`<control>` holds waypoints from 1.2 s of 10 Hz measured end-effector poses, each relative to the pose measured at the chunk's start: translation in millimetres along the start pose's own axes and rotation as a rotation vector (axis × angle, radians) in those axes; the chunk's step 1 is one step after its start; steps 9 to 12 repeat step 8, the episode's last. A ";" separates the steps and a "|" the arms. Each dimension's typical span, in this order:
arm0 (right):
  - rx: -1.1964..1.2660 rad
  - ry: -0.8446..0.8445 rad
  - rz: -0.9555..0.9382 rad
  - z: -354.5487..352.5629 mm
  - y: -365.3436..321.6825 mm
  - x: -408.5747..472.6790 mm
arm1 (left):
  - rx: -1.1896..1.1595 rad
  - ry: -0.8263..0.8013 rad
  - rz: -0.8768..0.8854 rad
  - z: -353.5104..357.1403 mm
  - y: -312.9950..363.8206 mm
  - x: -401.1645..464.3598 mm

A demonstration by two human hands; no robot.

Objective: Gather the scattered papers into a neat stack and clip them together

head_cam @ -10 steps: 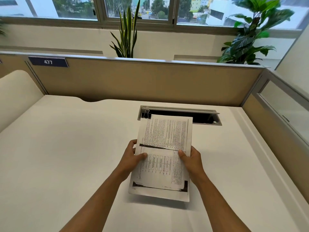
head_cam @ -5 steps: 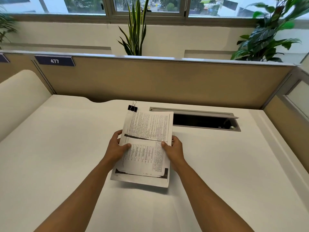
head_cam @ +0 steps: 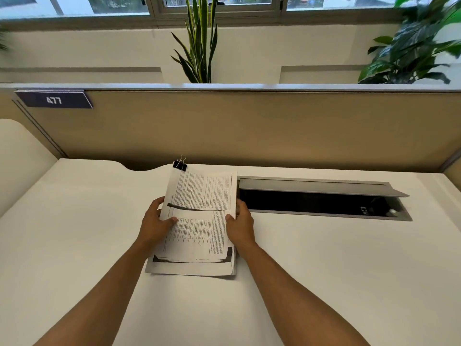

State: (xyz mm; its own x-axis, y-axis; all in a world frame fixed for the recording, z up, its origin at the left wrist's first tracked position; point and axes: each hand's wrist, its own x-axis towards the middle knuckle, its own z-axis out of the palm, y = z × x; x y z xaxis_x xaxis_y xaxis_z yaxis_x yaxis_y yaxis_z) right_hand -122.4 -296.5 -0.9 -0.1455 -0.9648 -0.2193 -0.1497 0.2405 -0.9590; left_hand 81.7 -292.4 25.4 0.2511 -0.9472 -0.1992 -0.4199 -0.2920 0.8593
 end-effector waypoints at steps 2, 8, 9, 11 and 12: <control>-0.201 0.030 -0.134 14.4 6.2 20.4 | 0.086 0.032 0.017 6.2 -5.3 36.4; -0.783 0.140 -0.527 -14.7 42.9 -45.1 | 0.539 0.293 0.434 43.9 -46.1 -31.4; -0.783 0.140 -0.527 -14.7 42.9 -45.1 | 0.539 0.293 0.434 43.9 -46.1 -31.4; -0.783 0.140 -0.527 -14.7 42.9 -45.1 | 0.539 0.293 0.434 43.9 -46.1 -31.4; -0.783 0.140 -0.527 -14.7 42.9 -45.1 | 0.539 0.293 0.434 43.9 -46.1 -31.4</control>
